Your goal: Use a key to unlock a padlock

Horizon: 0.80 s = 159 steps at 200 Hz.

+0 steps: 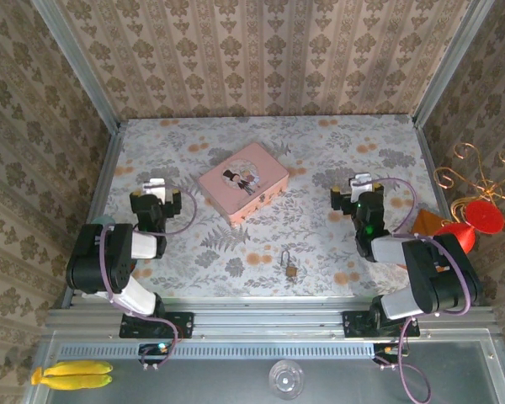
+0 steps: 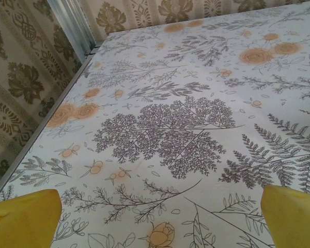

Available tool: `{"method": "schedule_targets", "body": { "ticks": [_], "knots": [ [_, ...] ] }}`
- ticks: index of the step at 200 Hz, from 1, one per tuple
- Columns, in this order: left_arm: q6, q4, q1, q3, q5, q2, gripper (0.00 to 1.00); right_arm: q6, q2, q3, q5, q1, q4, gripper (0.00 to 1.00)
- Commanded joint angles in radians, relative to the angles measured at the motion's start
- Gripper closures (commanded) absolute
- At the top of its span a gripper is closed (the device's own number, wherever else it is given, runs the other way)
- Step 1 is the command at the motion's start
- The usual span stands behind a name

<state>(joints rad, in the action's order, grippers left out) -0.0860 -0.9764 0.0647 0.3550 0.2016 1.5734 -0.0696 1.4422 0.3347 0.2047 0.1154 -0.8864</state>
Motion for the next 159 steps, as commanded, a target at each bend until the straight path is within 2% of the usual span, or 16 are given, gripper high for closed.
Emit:
{"method": "schedule_targets", "body": {
  "ticks": [1,21,36,45,58,66,159],
  "knots": [
    [0.032,-0.003,-0.004,0.012,0.017,-0.010,0.00,0.035,0.034,-0.018,-0.077,-0.028,-0.089,0.00],
    [0.038,-0.006,-0.006,0.012,0.023,-0.010,0.00,0.037,0.092,-0.007,-0.092,-0.037,-0.132,0.00],
    [0.040,-0.002,-0.008,0.014,0.021,-0.010,0.00,0.042,0.076,-0.003,-0.087,-0.039,-0.097,0.00],
    [0.040,0.000,-0.008,0.015,0.020,-0.010,0.00,0.054,0.086,0.004,-0.043,-0.037,-0.102,0.00],
    [0.040,-0.001,-0.008,0.014,0.020,-0.010,0.00,0.096,0.090,0.055,0.035,-0.043,-0.011,0.00],
    [0.040,-0.002,-0.008,0.014,0.020,-0.010,0.00,0.111,0.087,0.056,0.007,-0.062,-0.001,0.00],
    [0.039,-0.001,-0.009,0.012,0.019,-0.010,0.00,0.119,0.087,0.061,0.004,-0.068,0.011,0.00]
  ]
}}
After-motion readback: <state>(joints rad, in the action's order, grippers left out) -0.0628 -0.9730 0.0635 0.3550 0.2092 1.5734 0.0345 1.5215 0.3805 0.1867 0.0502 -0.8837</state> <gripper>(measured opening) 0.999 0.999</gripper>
